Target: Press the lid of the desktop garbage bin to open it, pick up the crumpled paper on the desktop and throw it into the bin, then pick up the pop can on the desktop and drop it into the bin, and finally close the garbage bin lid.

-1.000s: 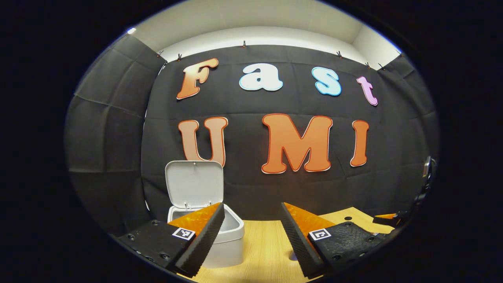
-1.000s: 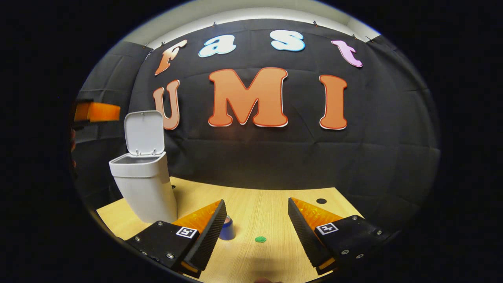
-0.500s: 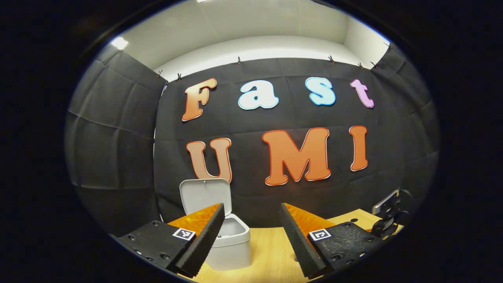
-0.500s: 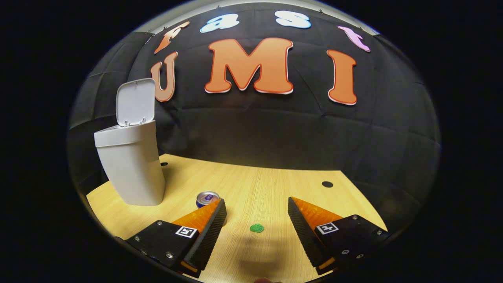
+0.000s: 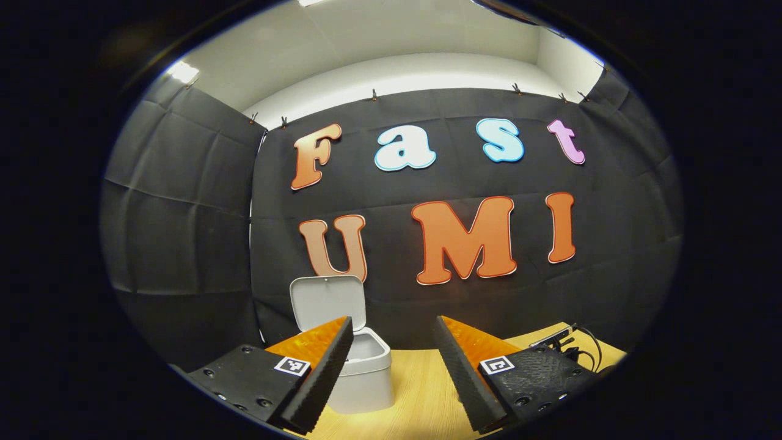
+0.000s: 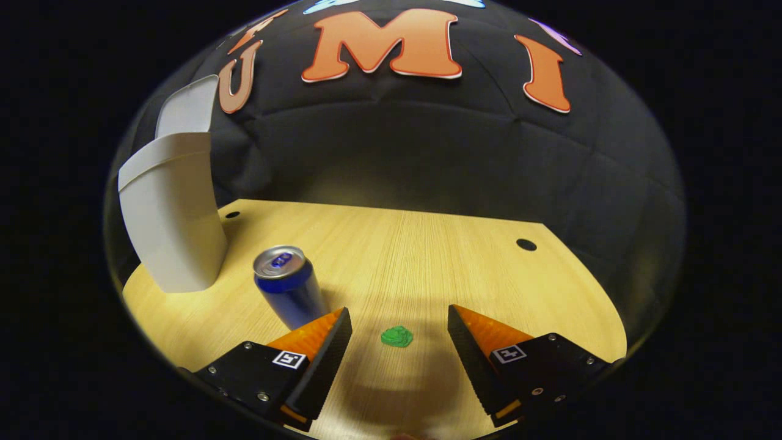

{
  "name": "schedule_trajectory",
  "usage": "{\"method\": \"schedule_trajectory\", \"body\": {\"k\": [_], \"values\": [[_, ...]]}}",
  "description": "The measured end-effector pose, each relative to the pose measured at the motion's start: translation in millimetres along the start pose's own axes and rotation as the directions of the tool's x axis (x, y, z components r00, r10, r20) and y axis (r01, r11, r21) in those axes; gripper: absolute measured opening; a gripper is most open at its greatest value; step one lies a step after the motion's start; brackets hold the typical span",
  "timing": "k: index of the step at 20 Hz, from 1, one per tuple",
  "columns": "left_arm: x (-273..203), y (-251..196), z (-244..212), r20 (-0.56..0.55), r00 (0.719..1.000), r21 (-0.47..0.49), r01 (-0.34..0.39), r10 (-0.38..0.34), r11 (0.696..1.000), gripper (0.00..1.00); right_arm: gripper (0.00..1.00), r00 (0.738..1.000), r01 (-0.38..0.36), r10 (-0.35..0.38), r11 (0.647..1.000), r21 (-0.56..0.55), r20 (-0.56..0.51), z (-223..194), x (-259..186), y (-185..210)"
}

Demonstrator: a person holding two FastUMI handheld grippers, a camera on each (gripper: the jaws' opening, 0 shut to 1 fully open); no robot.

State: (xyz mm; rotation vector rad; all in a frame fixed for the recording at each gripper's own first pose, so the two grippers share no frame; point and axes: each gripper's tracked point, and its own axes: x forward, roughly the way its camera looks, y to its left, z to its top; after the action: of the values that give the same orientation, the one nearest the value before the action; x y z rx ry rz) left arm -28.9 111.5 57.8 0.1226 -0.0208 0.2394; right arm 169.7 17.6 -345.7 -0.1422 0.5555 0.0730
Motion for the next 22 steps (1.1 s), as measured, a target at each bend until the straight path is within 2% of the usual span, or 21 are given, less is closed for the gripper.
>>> {"method": "schedule_trajectory", "body": {"k": [1, 2, 7, 9, 10, 12, 13, 14, 15, 16, 17, 18, 21, 22], "values": [[-1, 3, 0, -0.005, 1.000, 0.003, -0.010, 0.010, 1.000, 0.89, 0.94, 1.000, 0.006, -0.006, 1.000, 0.005, -0.024, -7, 8, -1], [-1, 4, -2, -0.009, 1.000, 0.005, -0.016, 0.016, 1.000, 0.85, 0.95, 0.999, 0.010, -0.009, 1.000, 0.013, -0.044, -12, 13, -1], [-2, 11, -8, -0.033, 0.999, 0.008, -0.039, 0.039, 0.999, 0.85, 0.94, 0.990, 0.039, -0.035, 0.999, 0.023, -0.138, -40, 37, -5], [-3, 15, -15, -0.052, 0.997, 0.007, -0.048, 0.049, 0.999, 0.85, 0.90, 0.988, 0.025, -0.018, 0.999, 0.043, -0.155, -43, 42, -2], [-3, 16, -18, -0.061, 0.997, 0.005, -0.049, 0.049, 0.999, 0.90, 0.83, 0.988, 0.024, -0.018, 0.999, 0.041, -0.153, -42, 43, 0], [-3, 14, -23, -0.081, 0.996, 0.004, -0.045, 0.046, 0.999, 0.90, 0.73, 0.987, 0.016, -0.012, 1.000, 0.027, -0.159, -46, 46, 3], [-4, 12, -24, -0.086, 0.995, 0.007, -0.040, 0.040, 0.999, 0.86, 0.69, 0.984, 0.011, -0.007, 1.000, 0.026, -0.176, -50, 45, 6], [-3, 10, -24, -0.091, 0.995, 0.011, -0.033, 0.034, 0.999, 0.86, 0.51, 0.981, 0.003, 0.001, 1.000, 0.024, -0.194, -55, 42, 8], [-3, 8, -24, -0.090, 0.996, 0.015, -0.027, 0.028, 1.000, 0.86, 0.54, 0.982, 0.007, -0.002, 1.000, 0.024, -0.190, -54, 40, 9], [-3, 7, -26, -0.090, 0.996, 0.020, -0.021, 0.022, 1.000, 0.90, 0.43, 0.982, 0.013, -0.011, 1.000, 0.013, -0.188, -53, 40, 8], [-3, 5, -26, -0.093, 0.996, 0.023, -0.015, 0.017, 1.000, 0.86, 0.40, 0.983, 0.018, -0.018, 1.000, 0.001, -0.181, -53, 40, 7], [-4, 4, -27, -0.097, 0.995, 0.024, -0.008, 0.011, 1.000, 0.86, 0.32, 0.984, 0.015, -0.015, 1.000, 0.000, -0.180, -52, 37, 8], [-5, 2, -32, -0.108, 0.994, 0.020, 0.009, -0.006, 1.000, 0.86, 0.25, 0.985, 0.000, 0.004, 1.000, 0.023, -0.174, -50, 32, 10], [-5, 2, -31, -0.108, 0.994, 0.020, 0.013, -0.010, 1.000, 0.90, 0.23, 0.985, 0.000, 0.006, 1.000, 0.031, -0.171, -47, 28, 9]]}}
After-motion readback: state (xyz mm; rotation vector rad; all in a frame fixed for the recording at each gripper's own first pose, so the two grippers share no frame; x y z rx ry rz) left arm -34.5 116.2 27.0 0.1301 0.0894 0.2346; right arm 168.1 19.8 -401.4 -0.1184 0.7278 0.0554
